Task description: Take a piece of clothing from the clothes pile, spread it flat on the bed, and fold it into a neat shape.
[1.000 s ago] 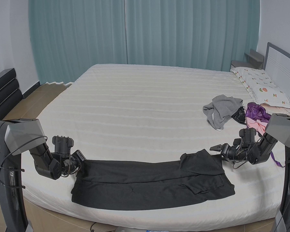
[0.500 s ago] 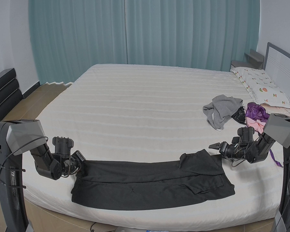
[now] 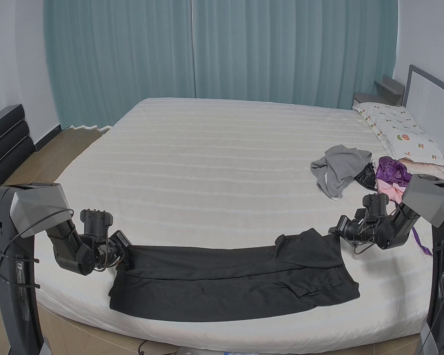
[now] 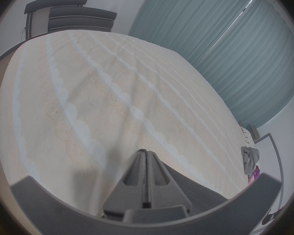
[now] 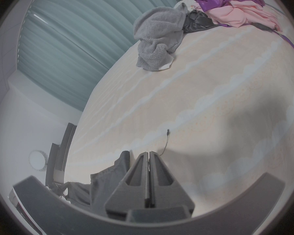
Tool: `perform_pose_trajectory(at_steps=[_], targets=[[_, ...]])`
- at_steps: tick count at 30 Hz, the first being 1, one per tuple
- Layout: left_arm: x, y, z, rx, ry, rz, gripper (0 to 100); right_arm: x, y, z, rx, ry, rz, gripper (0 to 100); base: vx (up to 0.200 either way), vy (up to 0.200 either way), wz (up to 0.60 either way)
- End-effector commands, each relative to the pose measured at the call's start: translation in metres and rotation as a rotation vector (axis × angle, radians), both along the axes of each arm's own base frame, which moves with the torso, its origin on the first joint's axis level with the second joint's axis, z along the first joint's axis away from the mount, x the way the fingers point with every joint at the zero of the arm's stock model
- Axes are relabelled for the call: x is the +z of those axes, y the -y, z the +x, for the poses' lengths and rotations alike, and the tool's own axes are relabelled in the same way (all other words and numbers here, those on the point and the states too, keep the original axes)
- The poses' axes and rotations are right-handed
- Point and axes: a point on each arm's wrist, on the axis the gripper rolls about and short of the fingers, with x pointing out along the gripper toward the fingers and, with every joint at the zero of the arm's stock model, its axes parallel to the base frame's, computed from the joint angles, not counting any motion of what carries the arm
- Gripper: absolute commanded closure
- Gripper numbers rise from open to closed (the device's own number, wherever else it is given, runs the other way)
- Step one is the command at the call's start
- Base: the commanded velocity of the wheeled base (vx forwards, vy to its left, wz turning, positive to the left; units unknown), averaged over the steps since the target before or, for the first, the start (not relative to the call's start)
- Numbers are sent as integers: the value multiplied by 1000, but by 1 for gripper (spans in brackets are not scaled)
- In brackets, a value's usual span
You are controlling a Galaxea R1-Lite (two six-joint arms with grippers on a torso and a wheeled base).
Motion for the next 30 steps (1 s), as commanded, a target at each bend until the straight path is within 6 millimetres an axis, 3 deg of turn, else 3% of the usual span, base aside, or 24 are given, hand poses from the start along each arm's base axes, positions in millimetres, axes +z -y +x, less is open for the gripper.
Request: perform_pose_trajectory(at_steps=[1,12,13,14,17,22,30], targets=[[0,0,0,0,-1,1,100,3,2,3,-17,10,13,100,0,0,0],[0,-1,-1,2,-7,-2,100,0,3,0,-23,-7,14,100,0,0,0],[0,-1,-1,2,-9,-2,100,-1,3,0,-21,-8,14,0,0,0,0],[0,0,-1,1,-9,-3,0,0,3,0,-20,0,15,0,0,0,0],[1,-1,-1,-1,-8,-8,0,5,3,-2,-19,11,14,0,0,0,0],[4,-5,-2,14,-3,-25,0,31,6,-16,4,90,41,0,0,0,0],[32,-23,-6,56,30,-213,0,68,-15,-43,128,190,65,0,0,0,0]])
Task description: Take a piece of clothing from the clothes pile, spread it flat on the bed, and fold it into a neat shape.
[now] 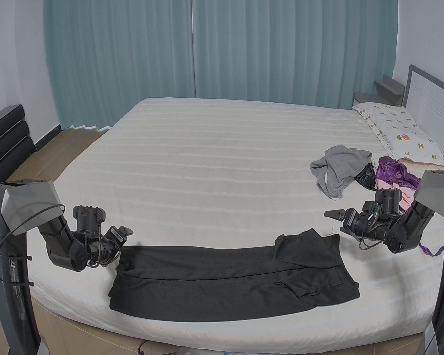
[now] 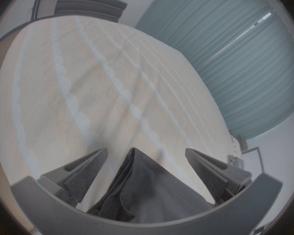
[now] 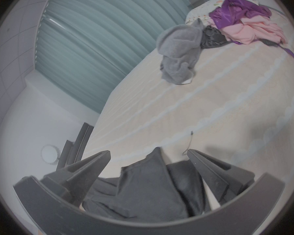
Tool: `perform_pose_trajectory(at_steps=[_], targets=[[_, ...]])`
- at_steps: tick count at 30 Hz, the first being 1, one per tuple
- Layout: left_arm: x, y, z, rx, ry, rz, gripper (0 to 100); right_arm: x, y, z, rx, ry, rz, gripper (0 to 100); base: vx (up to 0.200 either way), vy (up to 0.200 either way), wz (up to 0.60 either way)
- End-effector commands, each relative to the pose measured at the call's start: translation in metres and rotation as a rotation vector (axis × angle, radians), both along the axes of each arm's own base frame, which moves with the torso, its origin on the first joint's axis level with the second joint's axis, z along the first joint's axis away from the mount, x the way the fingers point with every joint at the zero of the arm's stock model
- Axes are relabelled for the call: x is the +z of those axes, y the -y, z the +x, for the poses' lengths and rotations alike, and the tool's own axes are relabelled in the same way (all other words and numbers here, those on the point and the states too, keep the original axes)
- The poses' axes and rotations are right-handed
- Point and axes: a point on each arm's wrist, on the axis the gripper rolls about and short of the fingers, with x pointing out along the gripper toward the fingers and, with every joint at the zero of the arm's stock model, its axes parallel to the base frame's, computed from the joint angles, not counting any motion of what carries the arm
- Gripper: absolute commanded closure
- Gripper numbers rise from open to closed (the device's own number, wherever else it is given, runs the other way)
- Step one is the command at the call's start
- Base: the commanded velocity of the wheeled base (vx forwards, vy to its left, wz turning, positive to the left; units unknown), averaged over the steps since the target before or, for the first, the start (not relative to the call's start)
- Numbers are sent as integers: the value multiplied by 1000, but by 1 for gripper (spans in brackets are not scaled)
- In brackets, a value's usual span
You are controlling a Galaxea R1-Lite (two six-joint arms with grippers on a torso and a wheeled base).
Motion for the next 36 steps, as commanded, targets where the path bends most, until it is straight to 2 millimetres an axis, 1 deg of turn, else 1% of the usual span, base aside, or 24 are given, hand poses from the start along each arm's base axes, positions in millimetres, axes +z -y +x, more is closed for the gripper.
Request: perform_pose_trajectory(at_steps=[1,2,4,5,6,11,15,17,24,25,31,36], targets=[[22,-16,-4,34,31,-66,0,30,-16,-16,75,47,-4,0,0,0,0],[23,-18,-4,36,31,-71,0,27,-21,-17,102,29,-19,0,0,0,0],[21,-19,-4,39,27,-70,0,17,-25,-19,145,-10,-67,0,0,0,0],[21,-19,-4,39,25,-70,0,16,-25,-19,148,-15,-71,0,0,0,0],[20,-18,-4,38,24,-68,0,3,-26,-21,191,-52,-124,0,0,0,0],[20,-18,-4,36,22,-68,0,-17,-26,-21,236,-95,-174,0,0,0,0],[20,-18,-4,35,22,-67,0,-23,-25,-18,235,-104,-174,0,0,0,0],[20,-18,-4,35,22,-67,0,-30,-26,-17,241,-128,-175,0,0,0,0],[20,-18,-4,33,24,-67,0,-39,-26,-13,251,-135,-187,0,0,0,0],[20,-18,-4,35,24,-67,0,-39,-26,-13,251,-137,-186,100,0,0,0],[20,-18,-4,35,24,-67,0,-36,-24,-19,249,-143,-186,100,0,0,0],[20,-18,-4,35,24,-67,0,-30,-20,-25,244,-144,-180,100,0,0,0]])
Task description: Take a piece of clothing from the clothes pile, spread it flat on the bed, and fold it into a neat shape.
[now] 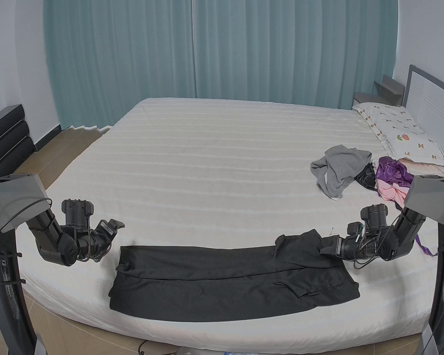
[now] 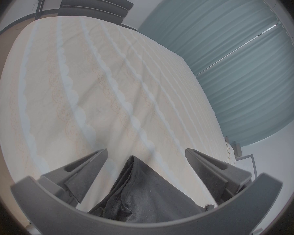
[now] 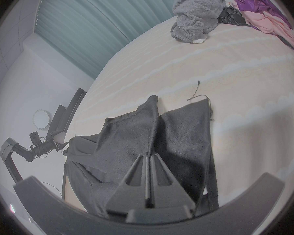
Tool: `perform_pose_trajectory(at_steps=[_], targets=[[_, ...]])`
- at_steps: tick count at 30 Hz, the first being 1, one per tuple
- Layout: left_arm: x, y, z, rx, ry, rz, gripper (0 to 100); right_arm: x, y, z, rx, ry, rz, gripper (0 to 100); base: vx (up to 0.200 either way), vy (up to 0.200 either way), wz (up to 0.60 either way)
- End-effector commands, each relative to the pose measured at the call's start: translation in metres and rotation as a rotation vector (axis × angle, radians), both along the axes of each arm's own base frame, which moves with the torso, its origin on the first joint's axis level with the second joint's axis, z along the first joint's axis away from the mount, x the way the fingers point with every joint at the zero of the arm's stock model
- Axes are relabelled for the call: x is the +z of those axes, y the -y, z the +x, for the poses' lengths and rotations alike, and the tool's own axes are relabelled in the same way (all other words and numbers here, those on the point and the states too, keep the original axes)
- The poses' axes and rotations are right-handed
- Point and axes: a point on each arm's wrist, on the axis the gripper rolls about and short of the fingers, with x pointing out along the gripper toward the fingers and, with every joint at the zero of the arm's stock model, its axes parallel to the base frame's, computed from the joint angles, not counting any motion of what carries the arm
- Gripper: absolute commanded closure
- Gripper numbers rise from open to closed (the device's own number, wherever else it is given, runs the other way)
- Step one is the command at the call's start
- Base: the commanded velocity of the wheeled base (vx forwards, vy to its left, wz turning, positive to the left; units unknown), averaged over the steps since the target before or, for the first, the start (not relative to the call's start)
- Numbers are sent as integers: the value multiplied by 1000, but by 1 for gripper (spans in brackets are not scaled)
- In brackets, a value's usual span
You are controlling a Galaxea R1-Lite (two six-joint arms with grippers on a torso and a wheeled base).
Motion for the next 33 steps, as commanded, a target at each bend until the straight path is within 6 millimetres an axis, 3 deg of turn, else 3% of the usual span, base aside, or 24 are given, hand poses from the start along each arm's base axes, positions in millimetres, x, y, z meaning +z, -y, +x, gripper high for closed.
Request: perform_pose_trajectory(at_steps=[1,15,22,33], targets=[[0,0,0,2,0,0,0,7,3,-6,-4,4,5,100,0,0,0],[1,0,0,2,1,0,0,22,7,-33,12,-17,22,100,0,0,0],[0,0,0,0,0,-1,0,32,21,-40,-5,3,34,100,0,0,0],[4,1,-5,-3,-11,-1,0,19,20,-46,23,-36,14,100,0,0,0]])
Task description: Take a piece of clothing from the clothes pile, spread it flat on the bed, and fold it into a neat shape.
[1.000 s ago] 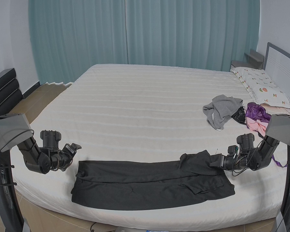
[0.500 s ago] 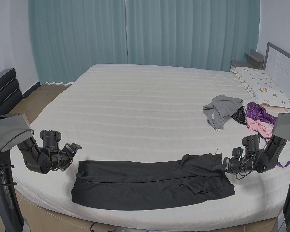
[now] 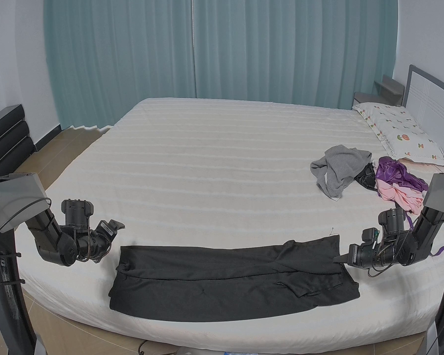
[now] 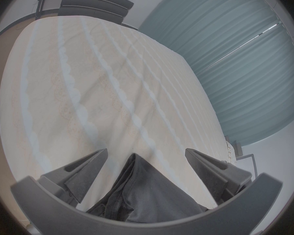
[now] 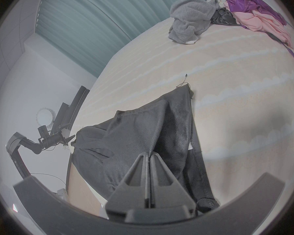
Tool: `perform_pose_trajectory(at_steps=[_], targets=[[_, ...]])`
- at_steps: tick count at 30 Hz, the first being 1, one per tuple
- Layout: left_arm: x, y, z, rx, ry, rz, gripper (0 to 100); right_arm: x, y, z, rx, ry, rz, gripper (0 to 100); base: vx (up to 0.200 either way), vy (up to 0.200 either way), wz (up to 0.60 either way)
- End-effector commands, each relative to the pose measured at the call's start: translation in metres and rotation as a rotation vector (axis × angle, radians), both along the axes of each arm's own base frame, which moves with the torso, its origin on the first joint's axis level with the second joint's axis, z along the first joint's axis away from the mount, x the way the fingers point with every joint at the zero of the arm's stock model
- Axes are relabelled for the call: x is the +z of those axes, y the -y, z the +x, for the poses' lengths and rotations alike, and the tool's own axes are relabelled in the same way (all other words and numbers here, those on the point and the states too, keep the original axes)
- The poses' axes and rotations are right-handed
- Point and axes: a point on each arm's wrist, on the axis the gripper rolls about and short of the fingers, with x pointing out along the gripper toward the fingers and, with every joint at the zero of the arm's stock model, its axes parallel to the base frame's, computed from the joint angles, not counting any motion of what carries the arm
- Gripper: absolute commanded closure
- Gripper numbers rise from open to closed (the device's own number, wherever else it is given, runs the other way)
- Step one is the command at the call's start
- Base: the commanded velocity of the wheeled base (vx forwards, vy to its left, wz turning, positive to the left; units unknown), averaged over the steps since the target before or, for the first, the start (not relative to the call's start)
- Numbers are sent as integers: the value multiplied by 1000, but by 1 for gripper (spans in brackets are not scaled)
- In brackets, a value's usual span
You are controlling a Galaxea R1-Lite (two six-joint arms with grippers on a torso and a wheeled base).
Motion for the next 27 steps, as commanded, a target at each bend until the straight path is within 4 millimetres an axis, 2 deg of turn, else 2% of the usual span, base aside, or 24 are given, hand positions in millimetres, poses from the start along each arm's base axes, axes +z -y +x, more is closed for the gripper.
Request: perform_pose_trajectory(at_steps=[1,3,4,6,7,10,12,13,27], targets=[[6,0,-6,-1,-5,-1,0,-3,0,1,-3,-10,-3,0,0,0,0],[9,1,-9,-1,-9,-1,0,-3,0,1,-6,-11,-2,0,0,0,0],[14,1,-20,-4,-35,-2,0,1,0,1,-11,-2,-1,0,0,0,0],[16,3,-25,-7,-50,-2,0,6,0,-1,-15,3,5,0,0,0,0],[19,4,-33,-12,-72,-4,0,16,-2,-5,-30,11,17,0,0,0,0],[19,9,-45,-25,-118,-4,0,30,-7,-14,-86,-10,57,0,0,0,0],[18,9,-45,-27,-119,-4,0,30,-8,-14,-88,-10,58,0,0,0,0],[17,12,-52,-34,-138,-7,0,33,-15,-18,-160,-34,50,0,0,0,0],[9,42,-51,-68,-163,-9,0,28,-33,-24,-369,-128,42,0,0,0,0]])
